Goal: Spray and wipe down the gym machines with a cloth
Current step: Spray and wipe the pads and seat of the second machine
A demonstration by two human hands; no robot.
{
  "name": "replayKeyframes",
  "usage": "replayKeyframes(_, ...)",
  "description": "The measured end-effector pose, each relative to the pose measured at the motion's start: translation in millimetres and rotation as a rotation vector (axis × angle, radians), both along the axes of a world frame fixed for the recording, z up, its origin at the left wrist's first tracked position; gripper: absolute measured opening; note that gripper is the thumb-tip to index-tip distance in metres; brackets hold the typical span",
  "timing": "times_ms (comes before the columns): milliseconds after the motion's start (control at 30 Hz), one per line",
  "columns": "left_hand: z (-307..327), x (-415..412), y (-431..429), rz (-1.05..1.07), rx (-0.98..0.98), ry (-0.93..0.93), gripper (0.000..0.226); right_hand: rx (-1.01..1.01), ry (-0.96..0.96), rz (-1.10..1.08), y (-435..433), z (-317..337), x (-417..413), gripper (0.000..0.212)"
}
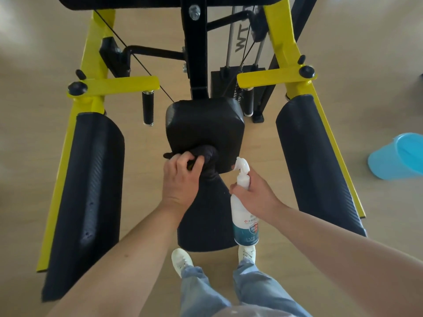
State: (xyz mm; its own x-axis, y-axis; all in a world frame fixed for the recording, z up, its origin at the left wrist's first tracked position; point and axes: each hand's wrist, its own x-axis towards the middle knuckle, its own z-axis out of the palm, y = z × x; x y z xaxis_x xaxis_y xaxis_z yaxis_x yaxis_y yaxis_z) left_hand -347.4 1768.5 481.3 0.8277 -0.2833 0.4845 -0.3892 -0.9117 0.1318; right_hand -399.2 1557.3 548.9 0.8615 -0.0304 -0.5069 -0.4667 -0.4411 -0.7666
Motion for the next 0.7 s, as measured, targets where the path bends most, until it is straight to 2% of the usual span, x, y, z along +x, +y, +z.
replayKeyframes(167,-32,-25,-9,0.055,0.007,0.172,0.071,-0.007,0.017,-0.015,-1,-14,-3,0.032)
replayKeyframes(333,-64,-45,-24,0.081,-0.125,0.318,0.063,0.008,0.020,-0.014,-5,-22,-3,0.033)
replayKeyframes(467,-38,-44,-63,0.263,-0.544,0.455,0.066,0.049,0.049,-0.083,-10,-27,-1,0.041)
replayKeyframes(533,-15,-41,-80,0.281,-0.725,0.510,0.070,0.059,0.031,-0.104,-11,-27,-1,0.041)
replayKeyframes(600,13,-37,-88,0.237,-0.766,0.467,0.063,0.063,0.008,-0.120,-12,-25,-1,0.034)
replayKeyframes(700,63,-18,-95,0.078,-0.692,0.198,0.051,0.093,-0.020,-0.131,-15,-21,-1,0.028)
